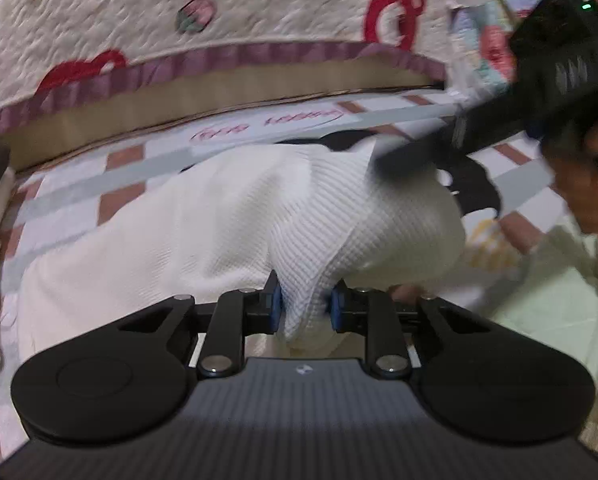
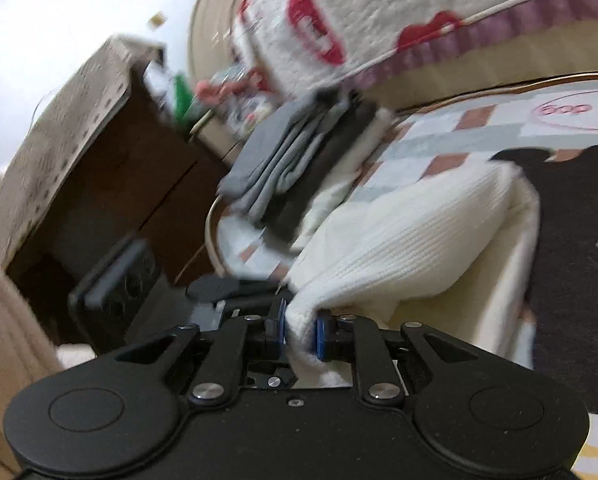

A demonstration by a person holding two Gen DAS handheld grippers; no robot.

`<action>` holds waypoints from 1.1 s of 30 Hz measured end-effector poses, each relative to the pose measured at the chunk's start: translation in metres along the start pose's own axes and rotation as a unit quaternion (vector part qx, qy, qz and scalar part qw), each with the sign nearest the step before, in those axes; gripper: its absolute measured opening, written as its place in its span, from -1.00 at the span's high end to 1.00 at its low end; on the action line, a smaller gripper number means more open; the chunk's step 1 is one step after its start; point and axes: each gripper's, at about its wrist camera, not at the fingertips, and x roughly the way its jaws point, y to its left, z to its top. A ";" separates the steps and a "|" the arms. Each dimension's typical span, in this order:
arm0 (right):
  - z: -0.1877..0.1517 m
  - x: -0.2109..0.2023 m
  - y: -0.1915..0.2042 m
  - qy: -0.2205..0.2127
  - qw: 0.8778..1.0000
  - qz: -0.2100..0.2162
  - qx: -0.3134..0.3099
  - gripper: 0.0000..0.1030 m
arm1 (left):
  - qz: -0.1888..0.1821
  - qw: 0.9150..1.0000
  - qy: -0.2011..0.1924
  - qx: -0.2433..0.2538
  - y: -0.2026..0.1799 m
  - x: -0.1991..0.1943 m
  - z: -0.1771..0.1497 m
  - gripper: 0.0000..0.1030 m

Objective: Fold clothes
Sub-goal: 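Grasp the folded cardigan with the left gripper while the right gripper grasps its other end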

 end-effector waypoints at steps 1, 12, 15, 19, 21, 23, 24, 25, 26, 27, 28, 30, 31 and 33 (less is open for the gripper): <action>0.004 -0.011 -0.005 -0.028 0.999 -0.033 0.024 -0.03 | 0.000 1.000 0.006 -0.013 0.004 0.002 0.000 0.59; -0.049 -0.038 -0.003 -0.049 0.947 0.052 0.313 -0.35 | 0.024 1.000 0.009 -0.010 -0.007 0.001 0.004 0.59; -0.073 -0.011 -0.020 -0.033 0.885 0.045 0.462 -0.39 | 0.038 0.999 0.006 0.003 -0.014 0.001 0.003 0.58; -0.065 0.002 -0.023 -0.035 0.880 0.050 0.472 -0.41 | 0.043 0.999 0.002 0.023 -0.022 -0.001 0.003 0.59; -0.049 0.005 -0.016 -0.023 0.900 0.011 0.435 -0.42 | 0.046 0.998 0.000 0.035 -0.025 -0.002 0.002 0.59; -0.032 0.008 -0.007 -0.007 0.921 -0.041 0.388 -0.42 | 0.049 0.998 -0.002 0.049 -0.028 -0.003 0.001 0.59; -0.023 0.010 -0.002 0.001 0.929 -0.067 0.364 -0.42 | 0.051 0.997 -0.003 0.057 -0.029 -0.003 0.000 0.59; -0.015 0.012 0.002 0.008 0.937 -0.092 0.337 -0.43 | 0.053 0.997 -0.002 0.064 -0.031 -0.003 -0.001 0.59; -0.007 0.015 0.005 0.016 0.944 -0.116 0.309 -0.48 | 0.053 0.996 -0.002 0.066 -0.031 -0.003 -0.002 0.59; -0.004 0.020 0.008 0.025 0.948 -0.136 0.288 -0.51 | 0.051 0.997 -0.003 0.064 -0.031 -0.003 -0.002 0.59; -0.002 0.026 0.011 0.034 0.950 -0.153 0.269 -0.52 | 0.048 0.997 -0.004 0.064 -0.031 -0.004 -0.003 0.59; 0.003 0.038 0.016 0.053 0.953 -0.189 0.229 -0.53 | 0.046 0.997 -0.004 0.066 -0.031 -0.004 -0.004 0.59; 0.004 0.044 0.015 0.055 0.954 -0.189 0.224 -0.53 | 0.047 0.996 -0.006 0.070 -0.032 -0.004 -0.005 0.59; 0.005 0.056 0.011 0.054 0.957 -0.181 0.221 -0.10 | 0.056 0.995 -0.015 0.075 -0.032 -0.008 -0.004 0.59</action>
